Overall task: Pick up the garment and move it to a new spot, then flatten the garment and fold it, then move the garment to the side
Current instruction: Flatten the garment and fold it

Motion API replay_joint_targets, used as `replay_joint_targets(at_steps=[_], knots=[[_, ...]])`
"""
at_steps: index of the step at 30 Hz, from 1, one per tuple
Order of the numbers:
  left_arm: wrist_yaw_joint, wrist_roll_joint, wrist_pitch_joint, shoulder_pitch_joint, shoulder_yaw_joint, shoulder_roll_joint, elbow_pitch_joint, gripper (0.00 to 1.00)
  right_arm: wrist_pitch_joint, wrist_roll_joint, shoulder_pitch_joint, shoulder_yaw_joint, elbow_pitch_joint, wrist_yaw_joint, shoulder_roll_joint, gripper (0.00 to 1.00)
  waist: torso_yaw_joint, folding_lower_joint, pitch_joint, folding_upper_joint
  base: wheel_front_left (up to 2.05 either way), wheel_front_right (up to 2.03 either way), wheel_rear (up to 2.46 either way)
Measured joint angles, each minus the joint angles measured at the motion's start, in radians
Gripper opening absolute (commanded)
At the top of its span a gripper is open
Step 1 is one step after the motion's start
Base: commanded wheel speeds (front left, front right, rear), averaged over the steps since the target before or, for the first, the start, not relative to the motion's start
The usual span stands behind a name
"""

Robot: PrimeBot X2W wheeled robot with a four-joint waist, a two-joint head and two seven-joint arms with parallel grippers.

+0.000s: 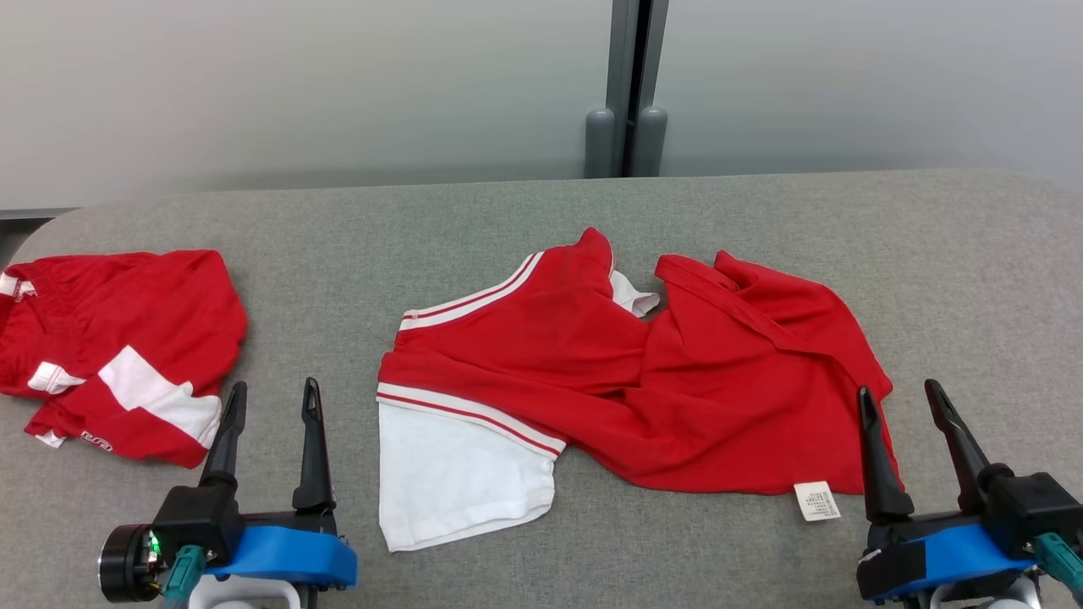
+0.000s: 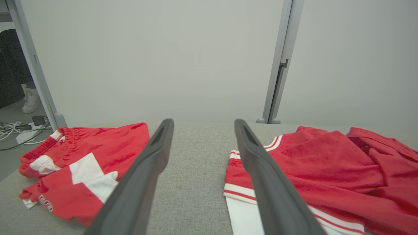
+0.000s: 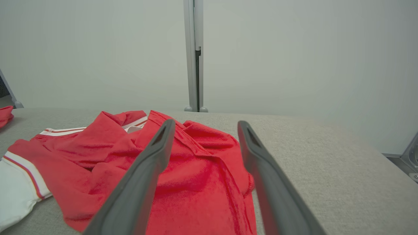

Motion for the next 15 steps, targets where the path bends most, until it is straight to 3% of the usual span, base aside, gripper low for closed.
replay_joint_targets(at_steps=[15], knots=[[0.004,0.016,0.0,0.012,-0.002,0.0,0.015,1.0,0.037,0.015,0.046,-0.018,-0.04,0.0,0.003,1.0,0.004,0.0,-0.003,0.0,0.0,0.0,0.0]])
